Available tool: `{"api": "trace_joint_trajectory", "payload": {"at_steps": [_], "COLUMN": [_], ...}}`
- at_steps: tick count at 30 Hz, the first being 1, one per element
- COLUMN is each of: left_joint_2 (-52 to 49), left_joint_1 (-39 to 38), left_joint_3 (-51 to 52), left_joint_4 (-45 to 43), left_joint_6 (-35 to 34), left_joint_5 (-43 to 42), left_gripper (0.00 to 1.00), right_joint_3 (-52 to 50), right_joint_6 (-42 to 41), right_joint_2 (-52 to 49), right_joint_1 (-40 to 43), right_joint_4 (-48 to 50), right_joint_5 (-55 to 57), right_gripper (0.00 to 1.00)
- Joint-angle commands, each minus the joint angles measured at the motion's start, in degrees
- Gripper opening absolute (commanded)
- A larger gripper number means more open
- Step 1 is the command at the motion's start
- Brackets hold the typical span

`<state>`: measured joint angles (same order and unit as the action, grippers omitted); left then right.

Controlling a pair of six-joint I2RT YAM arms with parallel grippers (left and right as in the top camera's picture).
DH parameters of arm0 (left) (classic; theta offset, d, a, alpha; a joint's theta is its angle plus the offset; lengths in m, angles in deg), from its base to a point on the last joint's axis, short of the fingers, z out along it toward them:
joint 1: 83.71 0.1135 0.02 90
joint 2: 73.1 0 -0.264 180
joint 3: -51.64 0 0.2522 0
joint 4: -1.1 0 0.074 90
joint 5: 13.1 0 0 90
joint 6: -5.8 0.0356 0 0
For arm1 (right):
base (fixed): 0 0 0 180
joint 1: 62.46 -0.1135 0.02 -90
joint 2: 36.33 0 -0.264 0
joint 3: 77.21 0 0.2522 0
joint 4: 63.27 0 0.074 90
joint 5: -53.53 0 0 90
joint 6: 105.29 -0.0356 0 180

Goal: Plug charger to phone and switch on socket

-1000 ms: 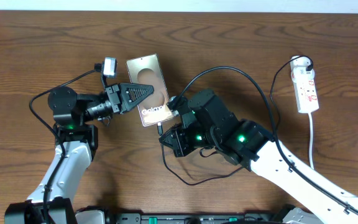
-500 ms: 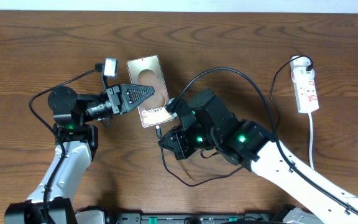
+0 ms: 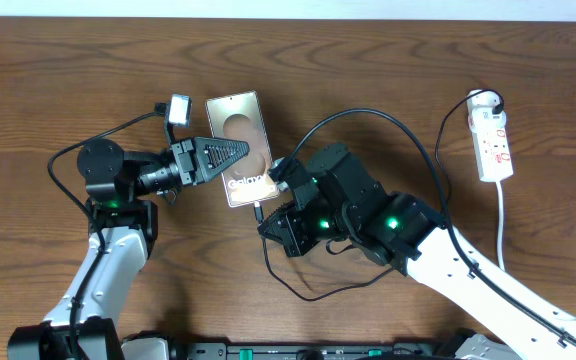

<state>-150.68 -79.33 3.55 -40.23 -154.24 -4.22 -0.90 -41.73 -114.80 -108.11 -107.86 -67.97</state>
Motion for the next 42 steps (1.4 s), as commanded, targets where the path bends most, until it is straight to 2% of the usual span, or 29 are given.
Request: {"api": "trace_joint_trajectory", "payload": {"at_steps": [1, 42], "left_joint_2": [0.4, 0.4], "left_joint_1": [-0.2, -0.2], "left_joint_3": [-1.6, -1.6], "left_joint_4": [-0.7, -0.7], "left_joint_6": [1.2, -0.5], "left_joint_5": [-1.0, -0.9], "left_gripper": [0.07, 0.07], "right_joint_3": [-0.1, -0.1], "right_joint_6": [1.2, -1.1], "right_joint_2": [1.1, 0.9], "right_joint_1": [0.3, 0.3], "right_joint_4": [0.0, 1.4], "right_joint_5": [-0.2, -1.1], "right_gripper": [0.01, 0.01]}}
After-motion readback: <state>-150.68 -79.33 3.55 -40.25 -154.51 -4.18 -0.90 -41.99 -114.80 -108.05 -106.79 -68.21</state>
